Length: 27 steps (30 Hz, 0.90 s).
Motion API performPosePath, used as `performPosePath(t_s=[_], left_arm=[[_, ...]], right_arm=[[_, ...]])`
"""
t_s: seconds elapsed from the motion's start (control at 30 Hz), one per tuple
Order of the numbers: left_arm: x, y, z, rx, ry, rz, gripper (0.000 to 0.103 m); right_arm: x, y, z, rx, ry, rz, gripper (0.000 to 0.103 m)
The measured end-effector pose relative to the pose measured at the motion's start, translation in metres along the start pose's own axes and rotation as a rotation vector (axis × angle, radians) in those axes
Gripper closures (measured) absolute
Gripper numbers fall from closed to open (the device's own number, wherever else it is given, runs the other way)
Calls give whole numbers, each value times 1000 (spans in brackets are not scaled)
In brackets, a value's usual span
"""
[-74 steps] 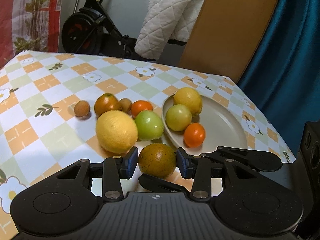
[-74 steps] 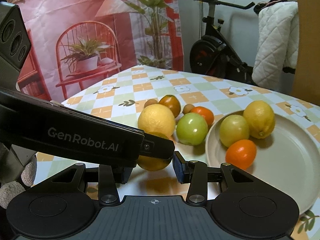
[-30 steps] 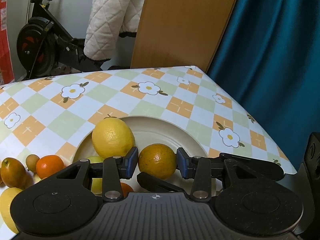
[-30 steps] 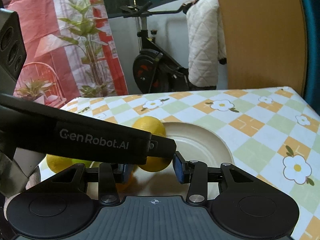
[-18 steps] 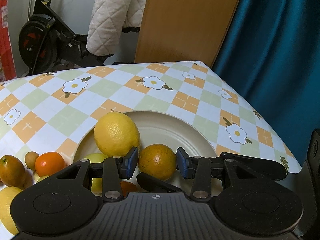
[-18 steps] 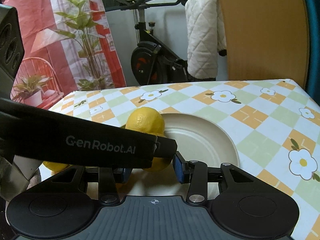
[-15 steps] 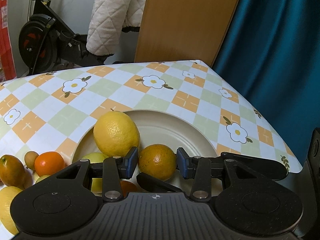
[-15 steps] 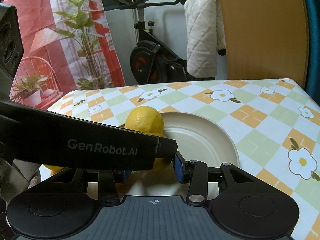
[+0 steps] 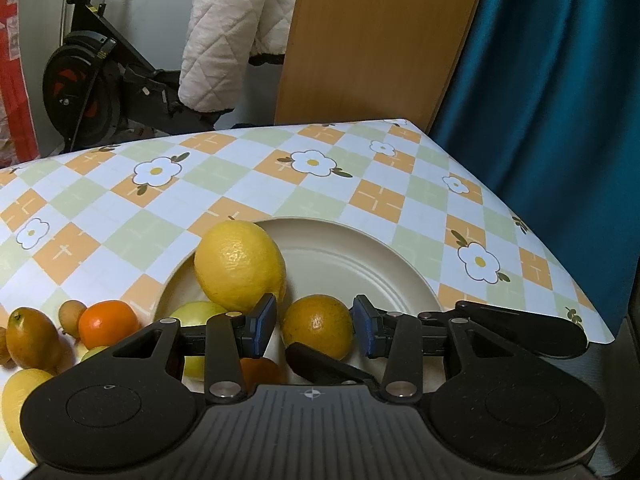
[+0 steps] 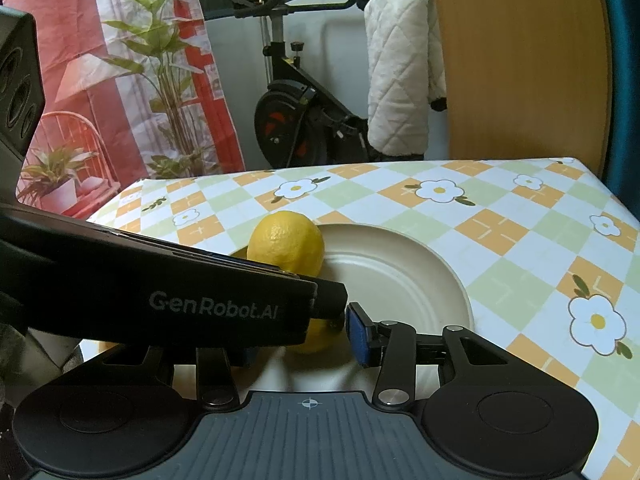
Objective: Organize fruits
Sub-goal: 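Open the left tool to release the brown orange, withdraw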
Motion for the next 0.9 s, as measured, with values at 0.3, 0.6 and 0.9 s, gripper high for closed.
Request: performPosePath(t_s=[0.3,0.6,0.9], left_arm=[[-1,-22,-1,-6,-8,45,59],[5,-46,-9,-39,-14,77,59],[15,-72,-23,-66,-29,103,58]], right_arm=[[-2,-12,-6,9,-11,10,63],[-4,-29,-24,-5,-54,24,60],[0,-43,-49,-25,-100,22,60]])
Point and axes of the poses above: each gripper's, at about its wrist camera, not at the fingertips, and y roughly the way its jaws point, z to its right, x to its underside, the point moved 4 cm from there along y, roughly the way its jaws point, and after that the axes turned 9 degrees about x, right-handed, at the moved point
